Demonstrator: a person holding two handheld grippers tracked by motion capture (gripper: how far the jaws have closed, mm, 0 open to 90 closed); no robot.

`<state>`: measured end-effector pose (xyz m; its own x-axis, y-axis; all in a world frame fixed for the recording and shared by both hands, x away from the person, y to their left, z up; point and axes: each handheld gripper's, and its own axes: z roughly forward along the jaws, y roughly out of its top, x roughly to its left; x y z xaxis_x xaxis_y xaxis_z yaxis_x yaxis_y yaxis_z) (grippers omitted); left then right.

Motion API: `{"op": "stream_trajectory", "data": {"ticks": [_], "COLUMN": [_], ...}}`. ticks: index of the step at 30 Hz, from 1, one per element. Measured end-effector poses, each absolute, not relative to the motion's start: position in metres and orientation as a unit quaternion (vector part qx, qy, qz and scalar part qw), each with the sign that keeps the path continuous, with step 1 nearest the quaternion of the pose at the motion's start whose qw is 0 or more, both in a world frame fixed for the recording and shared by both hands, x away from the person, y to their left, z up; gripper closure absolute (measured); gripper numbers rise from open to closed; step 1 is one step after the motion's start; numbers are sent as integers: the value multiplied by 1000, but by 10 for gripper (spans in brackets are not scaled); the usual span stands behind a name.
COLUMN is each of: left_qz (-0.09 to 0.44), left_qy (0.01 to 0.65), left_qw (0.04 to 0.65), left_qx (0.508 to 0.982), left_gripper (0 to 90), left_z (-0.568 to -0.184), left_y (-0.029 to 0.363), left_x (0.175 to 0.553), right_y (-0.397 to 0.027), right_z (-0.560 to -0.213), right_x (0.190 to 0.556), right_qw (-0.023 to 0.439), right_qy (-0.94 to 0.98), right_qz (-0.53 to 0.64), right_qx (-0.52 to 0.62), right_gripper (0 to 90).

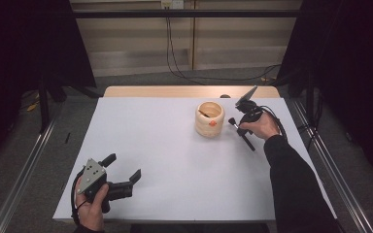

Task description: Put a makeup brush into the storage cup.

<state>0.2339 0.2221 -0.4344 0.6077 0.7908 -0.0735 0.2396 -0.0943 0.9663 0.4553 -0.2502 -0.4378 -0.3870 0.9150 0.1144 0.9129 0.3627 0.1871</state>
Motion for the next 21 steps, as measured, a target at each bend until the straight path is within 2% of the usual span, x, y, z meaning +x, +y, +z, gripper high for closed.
{"op": "stream_trajectory", "data": {"ticks": [21], "left_qz": [249], "left_qy": [366], "left_qw": [562], "left_qx": [699], "left_gripper": [7], "left_z": [-435], "left_y": [223], "left_x": [233], "right_y": [-261], "right_z": [-425], "right_x": [441], "right_qw": [51], "right_qy": [816], "right_qz": [169], "right_qx": [550], "right_gripper": [791]}}
